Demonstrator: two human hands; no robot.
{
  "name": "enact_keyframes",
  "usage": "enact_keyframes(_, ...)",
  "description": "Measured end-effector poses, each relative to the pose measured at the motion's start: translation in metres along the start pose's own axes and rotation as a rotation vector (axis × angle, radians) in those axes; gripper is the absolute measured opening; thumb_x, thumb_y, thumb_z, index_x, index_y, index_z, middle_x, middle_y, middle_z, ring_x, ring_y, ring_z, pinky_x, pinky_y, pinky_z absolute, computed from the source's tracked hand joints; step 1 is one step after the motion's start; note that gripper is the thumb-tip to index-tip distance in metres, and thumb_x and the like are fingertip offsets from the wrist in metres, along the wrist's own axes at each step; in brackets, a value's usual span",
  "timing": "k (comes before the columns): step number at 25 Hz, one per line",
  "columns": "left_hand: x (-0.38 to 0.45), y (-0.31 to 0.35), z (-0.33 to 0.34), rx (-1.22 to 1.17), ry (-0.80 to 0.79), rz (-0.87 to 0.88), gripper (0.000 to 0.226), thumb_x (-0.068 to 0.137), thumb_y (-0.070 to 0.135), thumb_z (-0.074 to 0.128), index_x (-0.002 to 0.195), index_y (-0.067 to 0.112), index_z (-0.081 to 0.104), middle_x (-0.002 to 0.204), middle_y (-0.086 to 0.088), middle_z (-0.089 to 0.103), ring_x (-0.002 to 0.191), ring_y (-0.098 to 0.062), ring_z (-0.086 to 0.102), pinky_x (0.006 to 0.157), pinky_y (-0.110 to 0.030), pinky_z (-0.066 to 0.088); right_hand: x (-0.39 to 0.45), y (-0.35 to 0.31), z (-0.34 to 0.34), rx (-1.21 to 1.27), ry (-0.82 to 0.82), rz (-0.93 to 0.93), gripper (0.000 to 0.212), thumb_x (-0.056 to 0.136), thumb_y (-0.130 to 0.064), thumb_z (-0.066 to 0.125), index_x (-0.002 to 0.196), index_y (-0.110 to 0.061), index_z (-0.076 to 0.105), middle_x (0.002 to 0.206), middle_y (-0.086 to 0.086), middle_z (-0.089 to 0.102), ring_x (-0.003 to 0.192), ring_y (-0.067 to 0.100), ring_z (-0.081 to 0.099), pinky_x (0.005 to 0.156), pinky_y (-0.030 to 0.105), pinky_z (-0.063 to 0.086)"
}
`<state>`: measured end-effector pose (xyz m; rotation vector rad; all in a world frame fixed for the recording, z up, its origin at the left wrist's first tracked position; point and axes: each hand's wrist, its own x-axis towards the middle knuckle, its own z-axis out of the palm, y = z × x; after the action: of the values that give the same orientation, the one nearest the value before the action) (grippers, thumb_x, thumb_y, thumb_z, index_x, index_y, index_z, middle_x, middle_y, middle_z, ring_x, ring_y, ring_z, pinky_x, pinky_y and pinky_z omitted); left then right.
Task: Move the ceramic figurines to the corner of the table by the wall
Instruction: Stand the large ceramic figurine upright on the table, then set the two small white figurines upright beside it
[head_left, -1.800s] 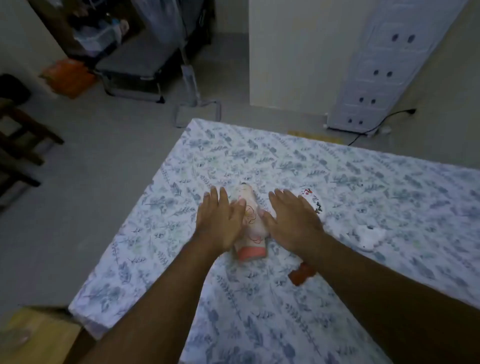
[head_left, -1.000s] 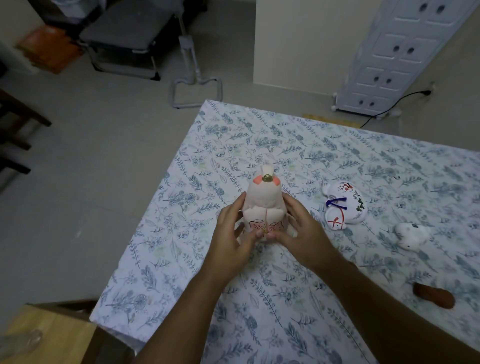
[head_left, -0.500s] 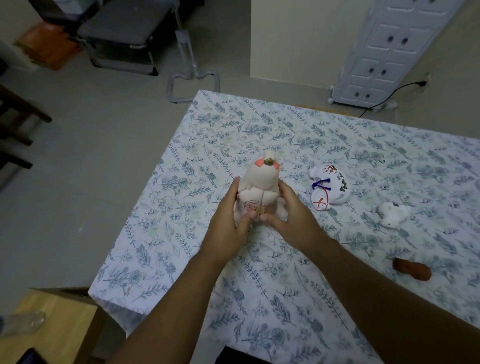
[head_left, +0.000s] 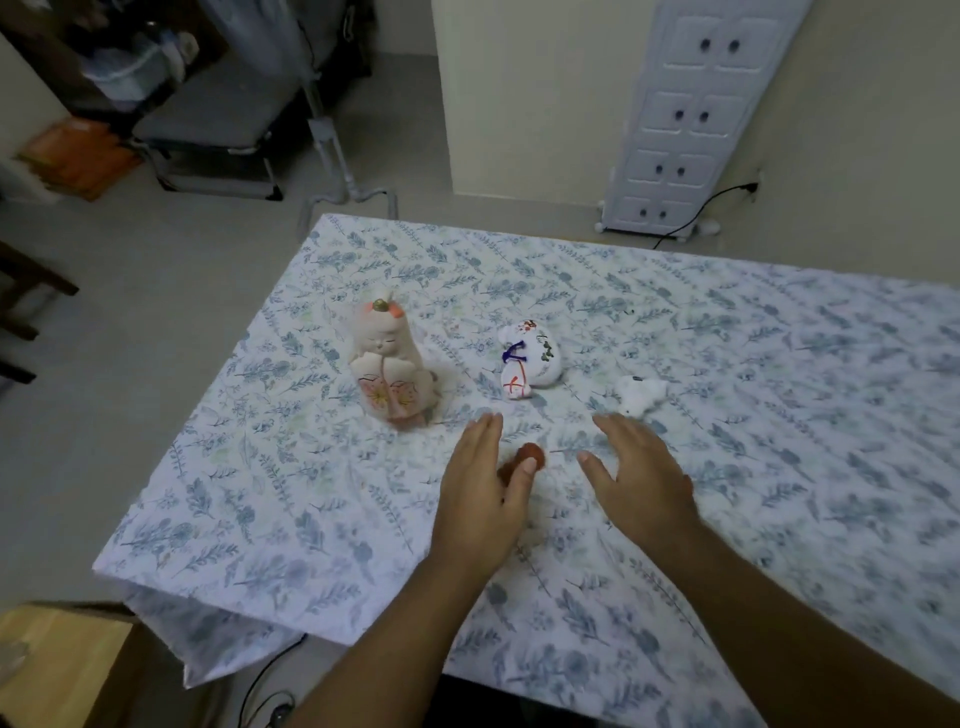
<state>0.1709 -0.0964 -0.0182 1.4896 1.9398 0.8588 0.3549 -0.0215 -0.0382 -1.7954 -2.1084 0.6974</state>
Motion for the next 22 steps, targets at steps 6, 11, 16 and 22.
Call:
enact_keyframes(6,0.07,0.001,0.023,-0.015,-0.067,-0.098,0.048,0.101,0.04,0.051,0.142,0.015,0.05,0.144,-0.005,0.053,0.133,-0.02,0.046,0.108,-0.039,0.041,0.045,0.032,-0.014,0.165,0.086,0.286,0.061,0.093,-0.04,0.067,0.147,-0.018,0.049,0.146,0.012,0.053,0.139,0.032,0.041,0.109,0.047,0.039)
enact_keyframes(11,0.144,-0.02,0.042,-0.055,-0.011,-0.281,0.034,0.098,0.041,0.054,0.105,0.009,0.062,0.108,-0.011,0.065,0.104,-0.028,0.06,0.088,-0.043,0.05,0.091,0.038,0.009,0.224,0.091,0.398,0.065,0.092,-0.038,0.069,0.147,-0.01,0.048,0.143,0.017,0.056,0.132,0.035,0.051,0.112,0.049,0.041)
enact_keyframes(16,0.173,-0.023,0.058,-0.034,0.029,-0.254,0.045,0.092,0.039,0.066,0.123,0.007,0.059,0.126,-0.014,0.058,0.122,-0.031,0.05,0.102,-0.048,0.042,0.11,0.035,0.028,0.272,0.157,0.318,0.058,0.094,-0.023,0.069,0.148,-0.017,0.05,0.16,0.013,0.039,0.149,0.03,0.032,0.119,0.043,0.025)
enact_keyframes(22,0.178,0.004,0.069,-0.352,0.086,-0.259,0.055,0.082,0.026,0.079,0.13,0.03,0.053,0.104,0.029,0.06,0.093,0.016,0.06,0.074,-0.008,0.049,0.123,0.021,0.03,0.377,0.212,0.394,0.065,0.08,-0.02,0.083,0.139,-0.025,0.056,0.138,0.002,0.059,0.116,0.013,0.054,0.087,0.02,0.041)
